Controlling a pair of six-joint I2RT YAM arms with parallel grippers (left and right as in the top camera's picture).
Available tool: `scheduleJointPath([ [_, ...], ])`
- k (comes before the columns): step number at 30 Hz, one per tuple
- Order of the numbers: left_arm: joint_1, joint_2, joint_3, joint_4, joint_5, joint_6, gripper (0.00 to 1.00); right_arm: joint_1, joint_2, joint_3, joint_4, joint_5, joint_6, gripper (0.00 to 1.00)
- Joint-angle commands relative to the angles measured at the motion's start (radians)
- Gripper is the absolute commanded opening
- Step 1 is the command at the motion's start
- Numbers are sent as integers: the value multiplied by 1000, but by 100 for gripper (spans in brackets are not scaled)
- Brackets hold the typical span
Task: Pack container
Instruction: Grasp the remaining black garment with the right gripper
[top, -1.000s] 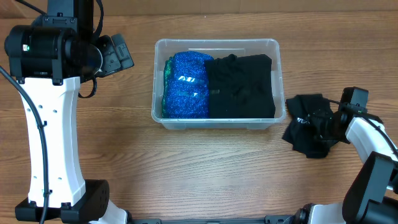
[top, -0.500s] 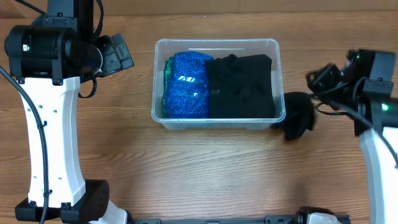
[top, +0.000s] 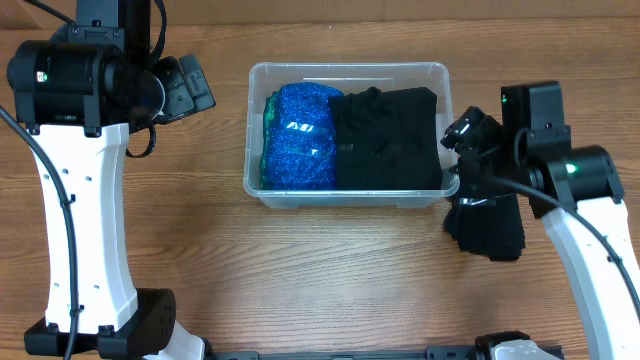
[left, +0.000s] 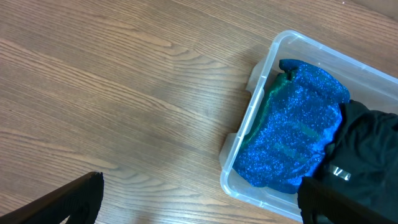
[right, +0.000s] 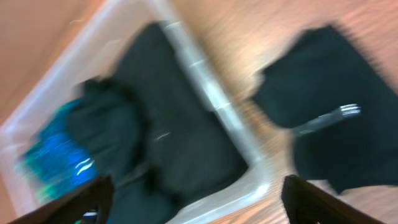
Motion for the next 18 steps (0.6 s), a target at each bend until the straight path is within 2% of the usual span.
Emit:
scheduleJointPath([
  [1,4,-1,-2,-2,-13,15,100,-58,86,2,-11,124,-3,96],
  [9,4,-1,-2,-2,-13,15,100,-188,307,2,-40,124,-33,100],
  [13,4,-1,-2,-2,-13,15,100,-256,378,2,-26,21,-153,100],
  [18,4,-1,-2,-2,-13,15,100,-292,410,-30,-13,12,-217,100],
])
